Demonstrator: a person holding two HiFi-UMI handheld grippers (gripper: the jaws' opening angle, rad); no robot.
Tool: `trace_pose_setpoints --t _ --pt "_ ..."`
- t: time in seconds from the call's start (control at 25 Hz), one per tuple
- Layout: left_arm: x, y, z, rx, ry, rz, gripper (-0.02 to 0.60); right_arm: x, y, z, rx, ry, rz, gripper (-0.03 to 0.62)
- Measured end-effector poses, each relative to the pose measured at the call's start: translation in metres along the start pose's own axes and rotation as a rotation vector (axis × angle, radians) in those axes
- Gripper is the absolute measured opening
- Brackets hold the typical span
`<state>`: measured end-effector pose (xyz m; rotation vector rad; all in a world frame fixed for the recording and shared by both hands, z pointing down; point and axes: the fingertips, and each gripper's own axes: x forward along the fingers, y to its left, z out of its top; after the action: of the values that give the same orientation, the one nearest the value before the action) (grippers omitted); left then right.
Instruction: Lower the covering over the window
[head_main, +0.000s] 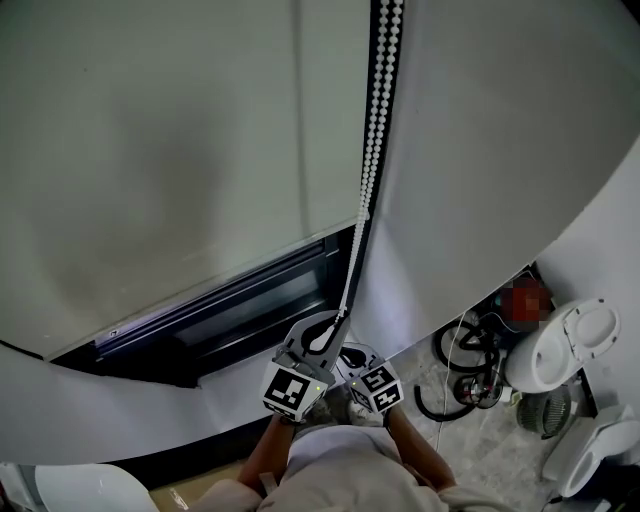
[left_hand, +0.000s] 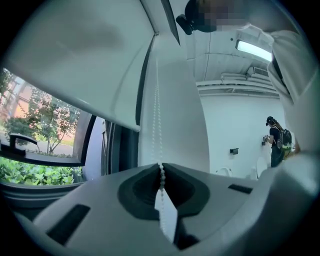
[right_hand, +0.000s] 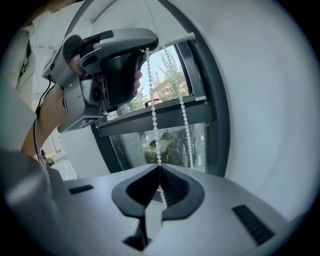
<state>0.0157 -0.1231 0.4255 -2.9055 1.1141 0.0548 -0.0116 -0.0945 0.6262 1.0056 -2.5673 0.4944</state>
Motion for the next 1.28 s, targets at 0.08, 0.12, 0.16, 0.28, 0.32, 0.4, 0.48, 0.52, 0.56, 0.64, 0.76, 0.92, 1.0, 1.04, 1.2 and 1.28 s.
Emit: trace_pose_setpoints --t 0.08,0.12,0.16,0.28,0.32,0.4,0.48,0.52,0.56,0.64,0.76,0.92,1.0,1.04,1.2,1.28 --pt "-0.001 -0.001 0.004 0.02 -0.003 -0.006 0.018 -0.005 0.002 0.007 -0.054 0.003 -0.006 0.009" --pt "-0.002 -0.001 0.006 0.039 0.001 -0.007 0.018 -0.009 0.004 0.013 -0.065 -0.009 -0.004 0.026" --pt "-0.003 -0.002 0.008 0.06 0.002 -0.004 0.019 -0.013 0.006 0.021 -0.067 -0.027 0.0 0.057" --pt "-0.007 -0.003 0.012 0.088 -0.003 0.002 0.02 -0.03 0.011 0.046 -0.087 -0.075 0.0 0.117" --pt "-0.008 -0.003 0.012 0.084 -0.002 -0.003 0.02 -0.038 0.012 0.055 -0.096 -0.092 -0.006 0.118" --pt "-0.011 -0.004 0.013 0.066 -0.006 -0.014 0.023 -0.057 0.012 0.075 -0.096 -0.149 -0.022 0.118" --pt "-0.014 -0.005 0.013 0.043 -0.009 -0.032 0.039 -0.075 0.01 0.1 -0.086 -0.223 -0.041 0.117" --pt "-0.015 -0.006 0.012 0.033 -0.008 -0.045 0.063 -0.084 0.009 0.113 -0.083 -0.26 -0.05 0.117" --pt "-0.015 -0.007 0.012 0.024 -0.007 -0.059 0.101 -0.092 0.007 0.127 -0.084 -0.294 -0.058 0.115" --pt "-0.017 -0.008 0.015 0.011 -0.018 -0.078 0.151 -0.105 0.003 0.151 -0.096 -0.349 -0.083 0.115" --pt "-0.018 -0.009 0.016 0.049 -0.012 -0.097 0.161 -0.116 -0.003 0.183 -0.133 -0.403 -0.11 0.097" --pt "-0.017 -0.016 0.01 0.123 0.031 -0.137 0.2 -0.112 0.005 0.213 -0.186 -0.415 -0.08 0.118" --pt "-0.016 -0.022 0.007 0.144 0.051 -0.152 0.216 -0.102 0.017 0.22 -0.241 -0.389 -0.057 0.149" --pt "-0.016 -0.024 0.006 0.149 0.058 -0.157 0.222 -0.095 0.022 0.221 -0.273 -0.375 -0.051 0.167" --pt "-0.016 -0.025 0.003 0.144 0.065 -0.16 0.239 -0.085 0.024 0.221 -0.336 -0.34 -0.066 0.181" --pt "-0.019 -0.024 0.003 0.135 0.065 -0.16 0.239 -0.085 0.018 0.217 -0.331 -0.312 -0.076 0.184"
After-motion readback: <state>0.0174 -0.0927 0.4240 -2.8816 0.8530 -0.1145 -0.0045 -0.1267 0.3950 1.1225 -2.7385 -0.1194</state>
